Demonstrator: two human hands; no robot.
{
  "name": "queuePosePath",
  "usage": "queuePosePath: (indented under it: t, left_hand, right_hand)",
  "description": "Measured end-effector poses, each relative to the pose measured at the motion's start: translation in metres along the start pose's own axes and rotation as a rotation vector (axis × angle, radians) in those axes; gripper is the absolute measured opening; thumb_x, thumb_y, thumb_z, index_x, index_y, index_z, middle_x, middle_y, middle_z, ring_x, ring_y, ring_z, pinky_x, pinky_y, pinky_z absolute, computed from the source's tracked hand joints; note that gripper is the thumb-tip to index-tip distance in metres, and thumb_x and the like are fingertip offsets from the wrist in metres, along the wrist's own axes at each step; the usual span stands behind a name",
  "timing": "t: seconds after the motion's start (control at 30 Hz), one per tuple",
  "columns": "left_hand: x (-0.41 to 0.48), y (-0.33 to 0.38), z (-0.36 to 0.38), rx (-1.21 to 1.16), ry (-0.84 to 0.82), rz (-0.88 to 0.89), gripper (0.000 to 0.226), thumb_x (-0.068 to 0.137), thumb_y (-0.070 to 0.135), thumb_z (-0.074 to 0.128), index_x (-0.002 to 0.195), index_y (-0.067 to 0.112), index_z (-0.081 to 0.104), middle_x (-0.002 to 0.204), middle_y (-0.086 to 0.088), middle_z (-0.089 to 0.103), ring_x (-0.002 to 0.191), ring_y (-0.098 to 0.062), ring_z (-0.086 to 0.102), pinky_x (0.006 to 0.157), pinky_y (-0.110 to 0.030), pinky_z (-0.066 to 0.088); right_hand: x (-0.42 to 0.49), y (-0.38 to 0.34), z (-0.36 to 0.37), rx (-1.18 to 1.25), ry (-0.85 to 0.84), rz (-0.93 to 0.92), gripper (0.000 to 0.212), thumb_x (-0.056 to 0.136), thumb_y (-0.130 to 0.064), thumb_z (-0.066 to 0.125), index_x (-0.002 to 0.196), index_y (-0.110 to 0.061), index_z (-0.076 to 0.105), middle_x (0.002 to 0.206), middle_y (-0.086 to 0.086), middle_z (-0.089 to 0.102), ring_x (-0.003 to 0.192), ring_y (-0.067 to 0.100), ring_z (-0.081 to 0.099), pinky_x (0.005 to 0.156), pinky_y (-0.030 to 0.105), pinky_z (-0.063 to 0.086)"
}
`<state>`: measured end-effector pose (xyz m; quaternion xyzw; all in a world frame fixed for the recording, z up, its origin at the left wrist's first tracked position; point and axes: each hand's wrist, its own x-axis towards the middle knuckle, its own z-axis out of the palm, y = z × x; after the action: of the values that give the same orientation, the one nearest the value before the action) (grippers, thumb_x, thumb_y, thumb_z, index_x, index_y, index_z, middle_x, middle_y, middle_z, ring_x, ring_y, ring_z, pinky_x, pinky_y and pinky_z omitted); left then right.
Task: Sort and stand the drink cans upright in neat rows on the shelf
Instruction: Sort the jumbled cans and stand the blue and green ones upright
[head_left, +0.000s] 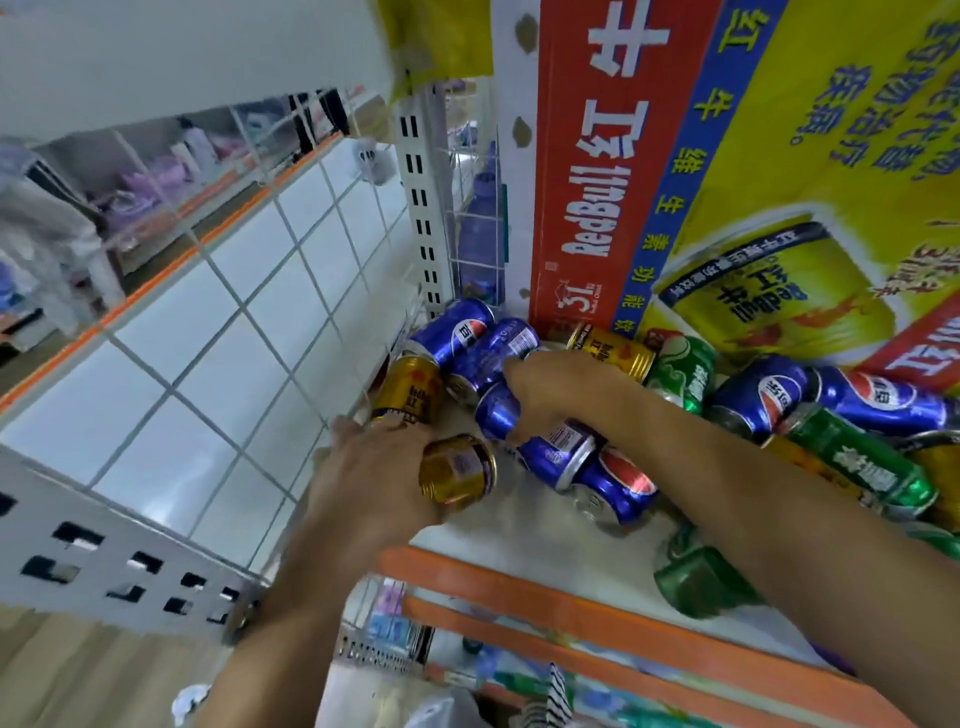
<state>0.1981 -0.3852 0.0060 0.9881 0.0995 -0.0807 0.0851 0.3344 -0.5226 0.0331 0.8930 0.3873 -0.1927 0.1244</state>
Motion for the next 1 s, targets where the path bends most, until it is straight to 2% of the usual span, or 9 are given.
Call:
queuePosePath:
  t: [0.1,0.2,0.3,0.4,0.53,0.67,0.77,0.9,1.0]
  left_hand:
    - [0.000,0.008,-0.018,-0.053,-0.050,0.011,0.043,0.074,0.053,0.068,0.108,0.036,0.049,0.095,0.013,0.045,0.096,-0.011,0.047,0.077,-0.026,0.037]
    - [0.006,0.017,-0.024,-0.026,-0.029,-0.039,0.045,0.075,0.048,0.070,0.110,0.030,0.048,0.081,0.015,0.038,0.081,-0.010,0.043,0.056,-0.022,0.028]
    - [0.012,0.024,-0.020,0.044,-0.036,-0.099,0.048,0.071,0.045,0.071,0.109,0.028,0.047,0.078,0.012,0.036,0.082,-0.013,0.042,0.057,-0.024,0.028]
    - [0.018,0.024,-0.016,0.035,-0.027,-0.128,0.040,0.070,0.045,0.072,0.099,0.028,0.050,0.080,0.009,0.047,0.073,-0.011,0.046,0.056,-0.025,0.031]
    - [0.020,0.023,-0.021,-0.094,-0.029,-0.114,0.043,0.077,0.062,0.062,0.104,0.030,0.050,0.092,0.009,0.055,0.082,-0.011,0.051,0.062,-0.024,0.034]
    - [0.031,0.022,-0.029,-0.082,0.152,-0.241,0.049,0.089,0.060,0.047,0.117,0.020,0.051,0.094,0.000,0.058,0.081,-0.015,0.051,0.066,-0.027,0.037]
    - [0.047,0.017,-0.028,0.029,0.047,-0.315,0.044,0.093,0.054,0.046,0.109,0.014,0.051,0.076,0.003,0.052,0.067,-0.011,0.050,0.057,-0.024,0.036]
    - [0.070,0.011,-0.023,-0.076,-0.096,-0.440,0.043,0.089,0.054,0.054,0.108,0.015,0.050,0.073,0.003,0.047,0.062,-0.010,0.045,0.051,-0.022,0.031]
    - [0.084,0.009,-0.024,-0.074,-0.139,-0.470,0.046,0.078,0.048,0.069,0.108,0.016,0.055,0.079,0.000,0.052,0.071,-0.014,0.052,0.058,-0.025,0.037]
  right_hand:
    - [0.005,-0.005,0.006,-0.034,0.023,-0.048,0.053,0.077,-0.055,0.067,0.108,-0.012,0.058,0.101,0.002,0.060,0.097,0.023,0.056,0.083,0.035,0.048]
    - [0.006,-0.015,0.013,-0.096,0.030,-0.052,0.050,0.075,-0.065,0.063,0.090,-0.018,0.052,0.090,0.002,0.050,0.092,0.023,0.053,0.078,0.035,0.045]
    - [0.010,-0.016,0.021,0.017,0.067,-0.068,0.048,0.077,-0.063,0.063,0.090,-0.018,0.053,0.079,-0.002,0.049,0.080,0.020,0.049,0.070,0.032,0.042]
    - [0.010,-0.004,0.016,0.167,0.072,-0.106,0.047,0.072,-0.056,0.071,0.074,-0.018,0.042,0.066,-0.005,0.042,0.073,0.018,0.050,0.064,0.029,0.041]
    - [-0.010,0.024,-0.003,0.334,0.121,-0.195,0.061,0.069,-0.032,0.081,0.102,-0.015,0.033,0.079,-0.003,0.047,0.073,0.016,0.049,0.056,0.028,0.039]
    - [-0.021,0.047,0.006,0.399,0.130,-0.231,0.082,0.066,-0.026,0.081,0.134,-0.023,0.036,0.127,0.000,0.050,0.113,0.021,0.049,0.093,0.037,0.046]
    - [-0.027,0.052,0.017,0.313,0.102,-0.245,0.072,0.065,-0.032,0.082,0.125,-0.026,0.042,0.122,-0.002,0.048,0.112,0.020,0.049,0.091,0.035,0.045]
    - [-0.042,0.062,0.002,0.346,0.063,-0.255,0.064,0.072,-0.053,0.073,0.125,-0.028,0.047,0.115,-0.012,0.047,0.107,0.009,0.048,0.088,0.022,0.041]
    - [-0.036,0.078,-0.013,0.531,0.248,-0.167,0.045,0.084,-0.053,0.058,0.113,-0.019,0.059,0.108,-0.005,0.060,0.100,0.013,0.057,0.086,0.026,0.045]
